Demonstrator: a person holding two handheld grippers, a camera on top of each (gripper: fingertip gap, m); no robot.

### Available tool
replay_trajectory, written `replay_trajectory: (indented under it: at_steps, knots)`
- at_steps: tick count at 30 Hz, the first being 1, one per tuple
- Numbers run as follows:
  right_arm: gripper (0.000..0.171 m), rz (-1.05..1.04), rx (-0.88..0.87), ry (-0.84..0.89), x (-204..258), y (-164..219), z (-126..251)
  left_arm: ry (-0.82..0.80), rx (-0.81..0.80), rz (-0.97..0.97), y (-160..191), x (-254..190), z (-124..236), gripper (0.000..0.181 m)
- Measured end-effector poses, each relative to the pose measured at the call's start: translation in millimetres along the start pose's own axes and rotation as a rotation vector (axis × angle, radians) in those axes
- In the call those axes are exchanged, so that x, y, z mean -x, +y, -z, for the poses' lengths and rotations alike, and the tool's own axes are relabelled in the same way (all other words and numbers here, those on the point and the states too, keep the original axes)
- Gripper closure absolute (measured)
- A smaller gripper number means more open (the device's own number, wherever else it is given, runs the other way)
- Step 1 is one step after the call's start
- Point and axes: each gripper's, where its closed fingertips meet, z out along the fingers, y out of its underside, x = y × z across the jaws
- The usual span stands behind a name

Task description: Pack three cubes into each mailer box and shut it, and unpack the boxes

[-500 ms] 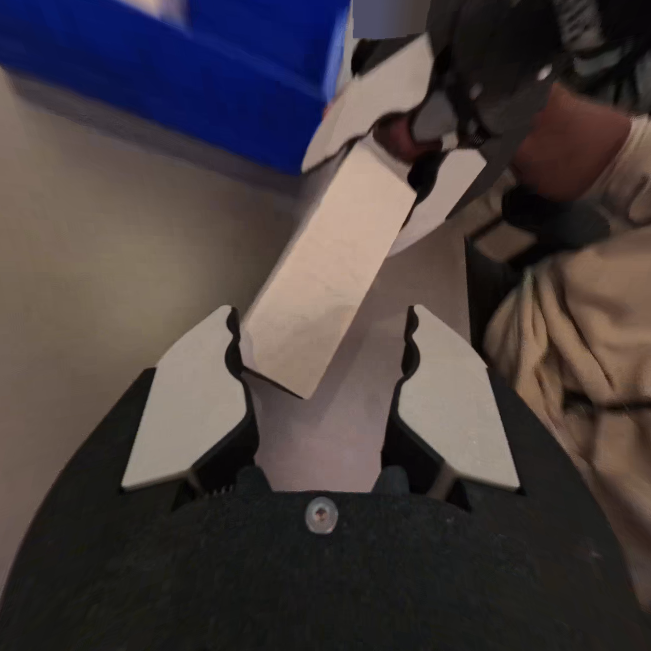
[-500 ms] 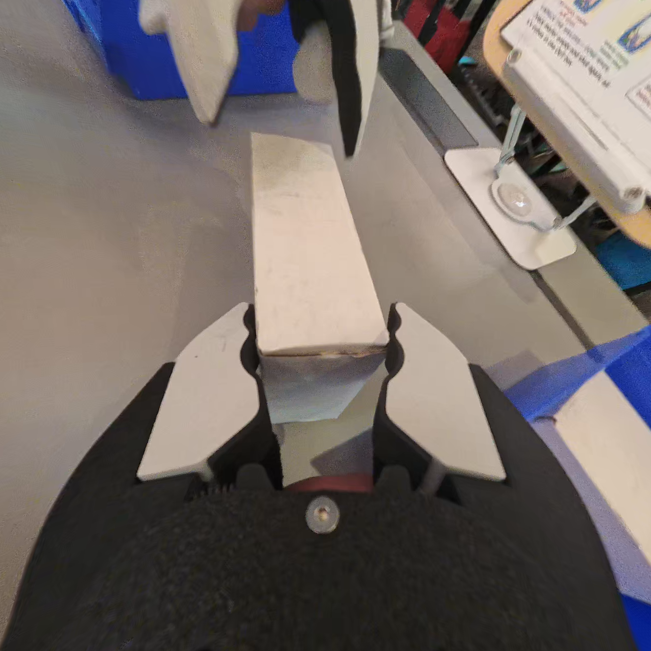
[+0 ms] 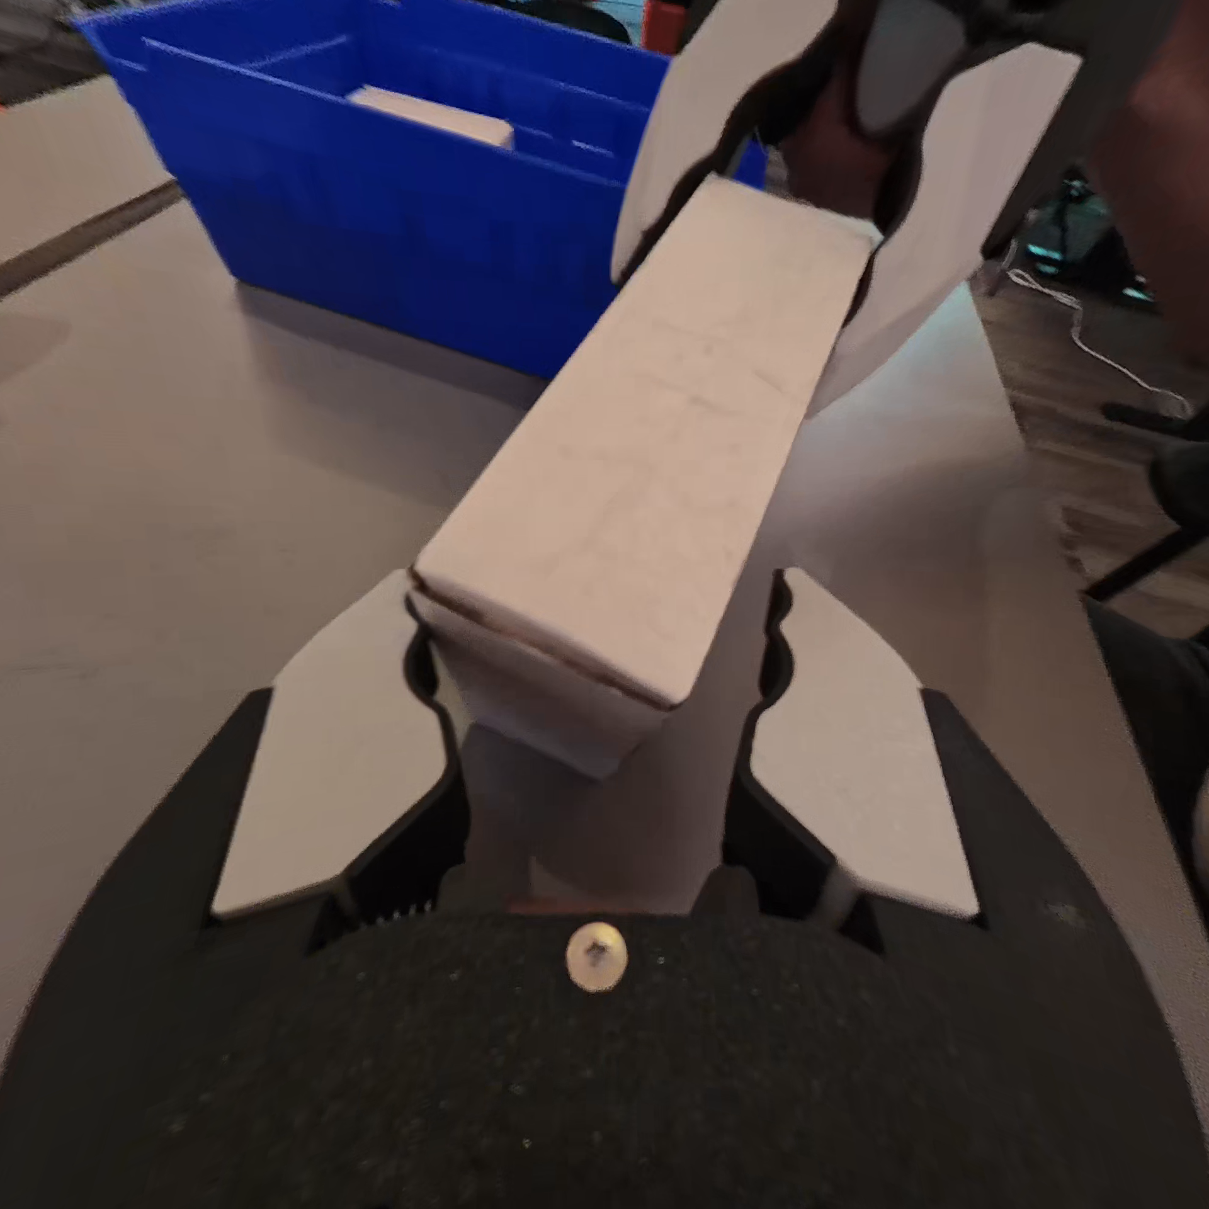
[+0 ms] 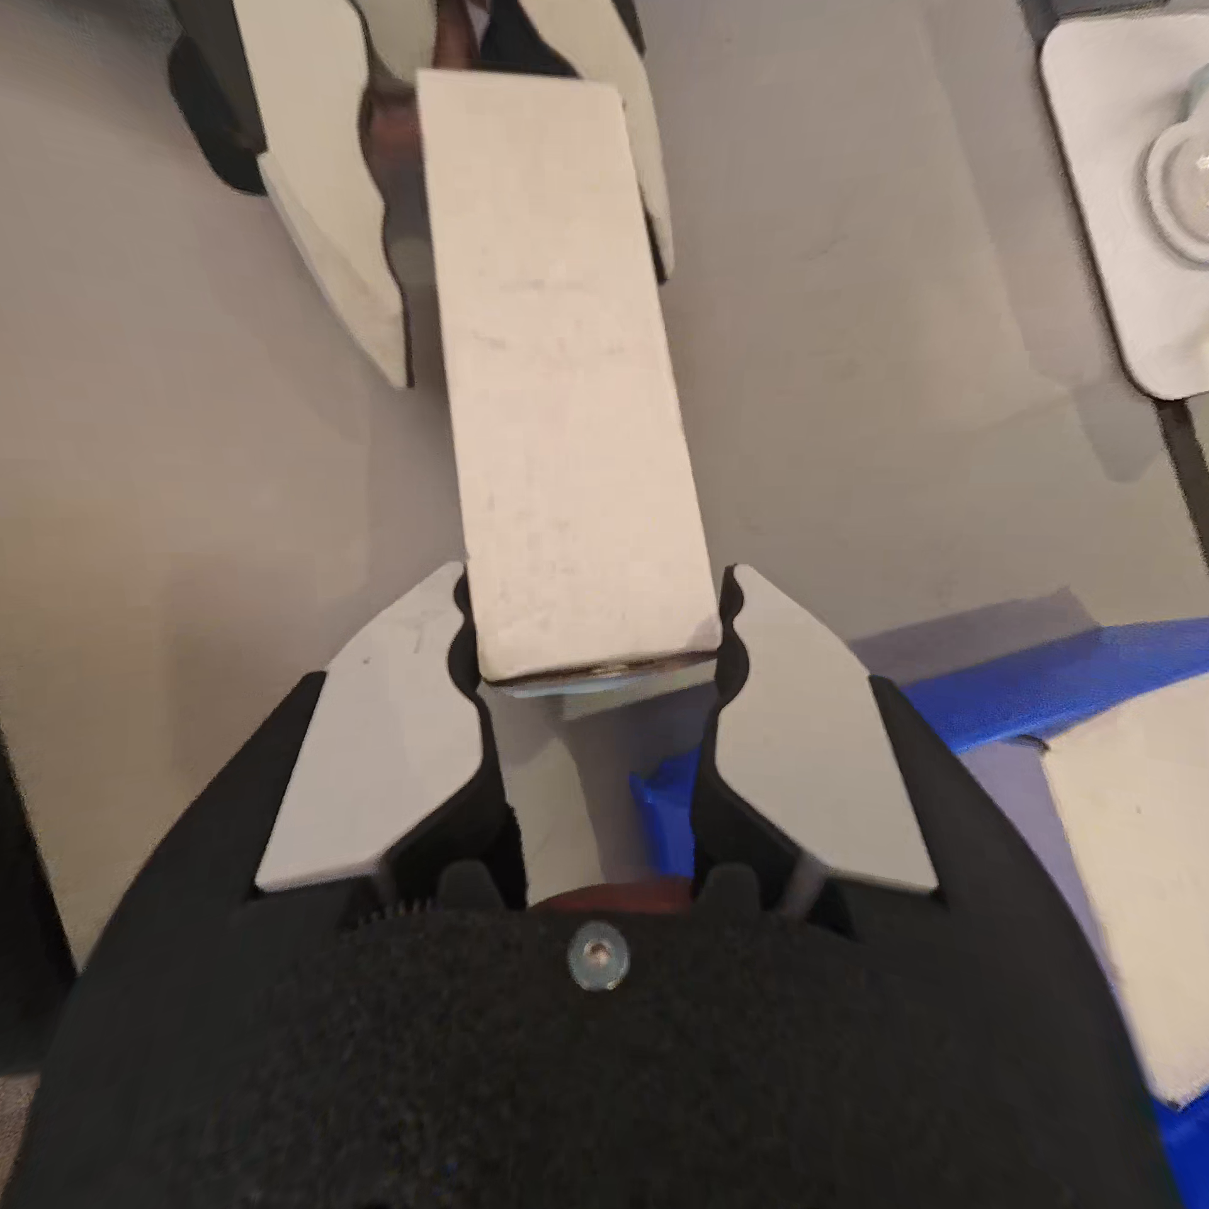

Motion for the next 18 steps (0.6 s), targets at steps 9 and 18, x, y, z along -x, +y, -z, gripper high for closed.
replay_trajectory:
  at_steps: [9,18]
  knots:
    - [0.092,0.156,0.249,0.197,-43.6,-5.0,-25.8,-0.116,-0.033,0.014,0.2,40.7,8.5,0.100]
    - [0.139,0.389,-0.031,0.436,-19.0,-82.6,-21.3,-0.205,-0.033,0.050,4.9,47.9,18.7,0.103]
